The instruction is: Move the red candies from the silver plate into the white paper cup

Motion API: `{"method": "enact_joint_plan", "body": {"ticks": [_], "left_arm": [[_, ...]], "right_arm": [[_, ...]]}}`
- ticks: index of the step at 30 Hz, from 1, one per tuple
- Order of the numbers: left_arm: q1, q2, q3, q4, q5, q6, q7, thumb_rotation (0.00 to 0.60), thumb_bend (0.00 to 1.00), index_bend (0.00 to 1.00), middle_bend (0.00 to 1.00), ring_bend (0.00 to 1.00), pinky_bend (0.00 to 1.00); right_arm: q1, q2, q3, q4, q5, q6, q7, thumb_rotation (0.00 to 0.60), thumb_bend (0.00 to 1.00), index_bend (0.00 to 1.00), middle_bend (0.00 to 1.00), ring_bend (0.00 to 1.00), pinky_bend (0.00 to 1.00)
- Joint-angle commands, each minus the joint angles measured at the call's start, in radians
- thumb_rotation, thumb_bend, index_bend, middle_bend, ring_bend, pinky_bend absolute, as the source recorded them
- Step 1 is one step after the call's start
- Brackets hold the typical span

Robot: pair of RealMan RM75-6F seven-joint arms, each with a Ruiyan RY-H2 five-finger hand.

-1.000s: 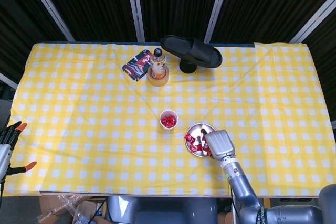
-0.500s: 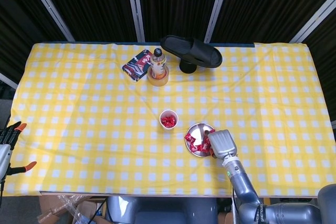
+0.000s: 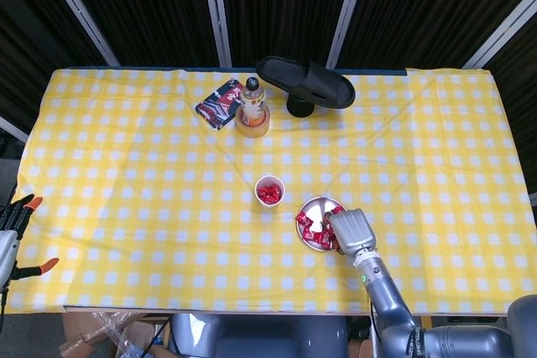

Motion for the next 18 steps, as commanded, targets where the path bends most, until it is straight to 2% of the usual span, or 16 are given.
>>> {"method": "enact_joint_plan", "body": {"ticks": [1,7,11,18], "left_arm": [[0.0,0.0,0.0,0.0,0.0,0.0,-0.001,0.6,0.03,0.0,0.0,0.0,0.0],[0.002,0.001,0.001,0.001,0.004,0.003,-0.006,0.6,0.03,0.0,0.0,0.0,0.0],[0.002,0.002,0.002,0.002,0.008,0.003,-0.008,0.6,0.03,0.0,0.0,0.0,0.0],[0.002,0.001,0.003,0.003,0.011,0.005,-0.008,0.6,0.03,0.0,0.0,0.0,0.0]], "right_arm": [[-0.001,-0.002,0.002,-0.001,-0.008,0.003,0.002,0.6,0.34,0.36,0.82,0.92,0.98],[-0.002,-0.009,0.004,0.016,-0.003,0.001,0.0,0.6,0.38,0.43,0.82,0.92,0.98],[-0.004,-0.012,0.002,0.022,-0.002,-0.001,-0.002,0.6,0.43,0.45,0.82,0.92,0.98],[-0.006,-0.009,0.006,0.019,-0.004,0.0,-0.002,0.6,0.44,0.46,0.82,0.92,0.98]]}}
